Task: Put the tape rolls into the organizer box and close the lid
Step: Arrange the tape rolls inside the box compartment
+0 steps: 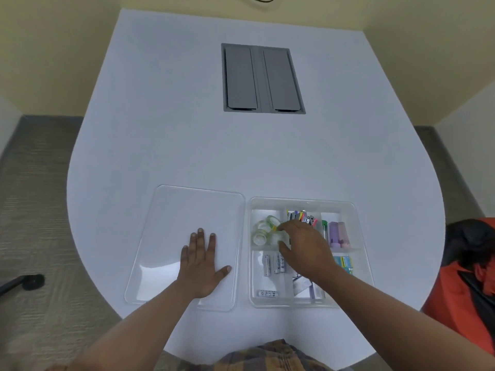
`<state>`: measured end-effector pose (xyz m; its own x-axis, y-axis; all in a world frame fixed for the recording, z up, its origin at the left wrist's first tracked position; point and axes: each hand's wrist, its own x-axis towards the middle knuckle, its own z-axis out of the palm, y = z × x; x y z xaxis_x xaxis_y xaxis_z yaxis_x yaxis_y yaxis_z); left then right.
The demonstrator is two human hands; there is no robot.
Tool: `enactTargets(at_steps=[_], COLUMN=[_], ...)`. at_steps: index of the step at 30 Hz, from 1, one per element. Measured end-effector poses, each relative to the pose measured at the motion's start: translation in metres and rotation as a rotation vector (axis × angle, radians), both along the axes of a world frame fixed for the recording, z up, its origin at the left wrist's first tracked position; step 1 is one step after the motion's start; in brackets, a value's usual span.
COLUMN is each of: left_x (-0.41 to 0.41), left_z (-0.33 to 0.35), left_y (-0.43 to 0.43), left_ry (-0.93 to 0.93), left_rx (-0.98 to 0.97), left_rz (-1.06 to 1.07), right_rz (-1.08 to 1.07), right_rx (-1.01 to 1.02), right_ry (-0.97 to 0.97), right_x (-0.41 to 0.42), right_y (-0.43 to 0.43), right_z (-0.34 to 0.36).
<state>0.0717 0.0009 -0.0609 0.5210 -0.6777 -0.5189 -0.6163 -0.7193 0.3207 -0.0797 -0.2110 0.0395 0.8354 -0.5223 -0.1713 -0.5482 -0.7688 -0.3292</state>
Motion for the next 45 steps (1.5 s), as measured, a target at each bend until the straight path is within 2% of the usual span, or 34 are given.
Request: enactTargets(at_steps=[4, 9, 16, 20, 31, 41, 45], left_x=[0.002, 0.007, 0.009, 0.015, 0.016, 0.016, 0.016], left_z=[0.0, 0.004, 0.009, 0.017, 0.02, 0.018, 0.015], left_y=[0.002, -0.003, -0.004, -0.009, -0.011, -0.011, -0.009], left_ry=[0.004, 0.085, 0.136, 0.183, 0.215, 0.209, 0.207], left_rx=[0.0, 0.096, 0.156, 0.236, 0.274, 0.271, 0.265], left_rz=[-0.018, -0.061, -0.098, -0.143, -0.149, -0.147, -0.152], right_rz=[-0.068, -0.091, -0.089, -0.017, -0.069, -0.082, -0.092], right_rx=[0.063, 0.063, 0.094, 0.104, 0.05, 0.039, 0.104], right_ry=[0.098, 0.216, 0.255, 0.284, 0.14, 0.19, 0.214], right_x=[0.028, 0.047, 0.06, 0.063, 0.064, 0.064, 0.068], right_y=[-0.003, -0.012, -0.014, -0.011, -0.013, -0.015, -0.017], right_z=[-0.003, -0.012, -0.021, -0.024, -0.026, -0.031, -0.03])
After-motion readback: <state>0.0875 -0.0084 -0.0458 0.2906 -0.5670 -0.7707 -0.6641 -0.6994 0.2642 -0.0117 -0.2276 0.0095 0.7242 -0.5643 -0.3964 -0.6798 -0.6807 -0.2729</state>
